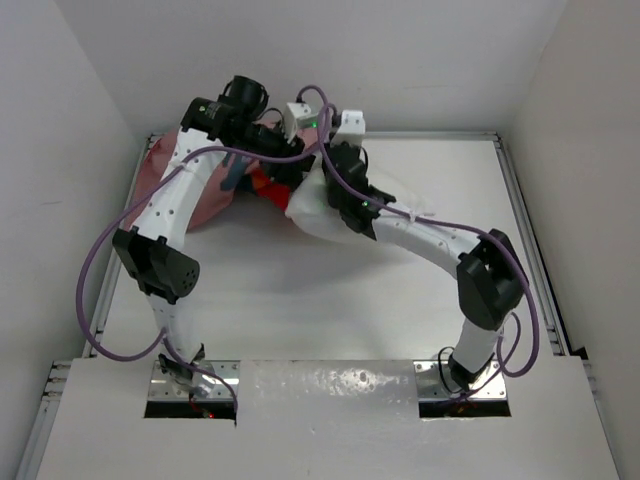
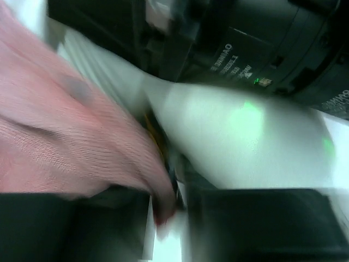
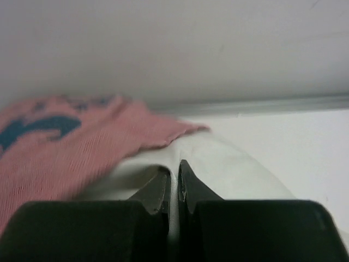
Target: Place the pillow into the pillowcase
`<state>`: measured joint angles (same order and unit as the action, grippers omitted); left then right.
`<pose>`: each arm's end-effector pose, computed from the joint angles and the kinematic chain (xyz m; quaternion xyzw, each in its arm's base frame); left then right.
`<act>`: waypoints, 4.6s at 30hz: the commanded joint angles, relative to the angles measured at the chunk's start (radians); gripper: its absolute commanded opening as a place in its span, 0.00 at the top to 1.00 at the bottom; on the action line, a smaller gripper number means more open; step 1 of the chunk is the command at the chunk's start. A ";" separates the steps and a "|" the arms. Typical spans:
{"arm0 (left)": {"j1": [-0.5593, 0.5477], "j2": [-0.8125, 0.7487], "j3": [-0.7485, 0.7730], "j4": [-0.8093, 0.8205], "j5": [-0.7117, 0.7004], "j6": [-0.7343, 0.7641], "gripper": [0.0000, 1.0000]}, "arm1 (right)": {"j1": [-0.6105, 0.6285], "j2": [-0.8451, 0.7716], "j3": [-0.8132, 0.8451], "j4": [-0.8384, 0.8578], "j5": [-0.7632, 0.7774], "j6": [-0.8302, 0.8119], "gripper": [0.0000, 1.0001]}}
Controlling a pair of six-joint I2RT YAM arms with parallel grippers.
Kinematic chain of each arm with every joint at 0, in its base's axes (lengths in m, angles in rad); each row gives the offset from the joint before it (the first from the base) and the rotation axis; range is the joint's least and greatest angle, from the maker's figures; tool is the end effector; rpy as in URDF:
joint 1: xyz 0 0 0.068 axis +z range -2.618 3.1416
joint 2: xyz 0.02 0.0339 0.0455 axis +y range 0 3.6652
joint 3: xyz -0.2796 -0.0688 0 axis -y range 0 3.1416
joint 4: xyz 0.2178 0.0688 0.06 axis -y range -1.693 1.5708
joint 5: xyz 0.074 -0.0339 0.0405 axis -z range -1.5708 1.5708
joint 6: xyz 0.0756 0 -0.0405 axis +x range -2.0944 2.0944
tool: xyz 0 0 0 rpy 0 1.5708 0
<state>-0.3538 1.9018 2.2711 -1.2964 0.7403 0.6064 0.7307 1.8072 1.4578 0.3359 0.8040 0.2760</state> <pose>0.3296 -0.1761 0.4087 0.5100 0.7316 -0.3033 0.3358 0.3619 0.2512 0.3654 0.1201 0.7002 0.0678 0.7005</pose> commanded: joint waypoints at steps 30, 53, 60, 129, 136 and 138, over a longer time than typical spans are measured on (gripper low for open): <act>-0.028 0.307 -0.022 0.666 -0.691 -0.344 0.08 | -0.392 -0.384 -0.444 -0.203 -1.014 0.092 0.01; -0.024 0.222 -0.069 0.680 -0.484 -0.358 0.27 | -0.450 -0.128 -0.247 -0.365 -1.012 0.189 0.01; -0.028 0.417 0.042 0.608 -0.464 -0.336 0.12 | -0.450 -0.075 -0.228 -0.275 -1.066 0.241 0.01; -0.169 0.014 -0.053 -0.024 0.111 0.202 0.47 | -0.031 -0.327 -0.513 -0.102 -0.700 0.192 0.01; -0.047 -0.058 -0.143 -0.023 0.093 0.187 0.07 | -0.031 -0.534 -0.476 -0.694 -0.724 -0.030 0.01; -0.030 -0.082 -0.194 -0.023 0.071 0.188 0.03 | -0.030 -0.543 -0.418 -0.822 -0.743 -0.102 0.01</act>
<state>-0.4511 1.8732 2.1216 -1.3144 0.8341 0.7845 0.6998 1.2999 0.9607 -0.1703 0.1482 0.3538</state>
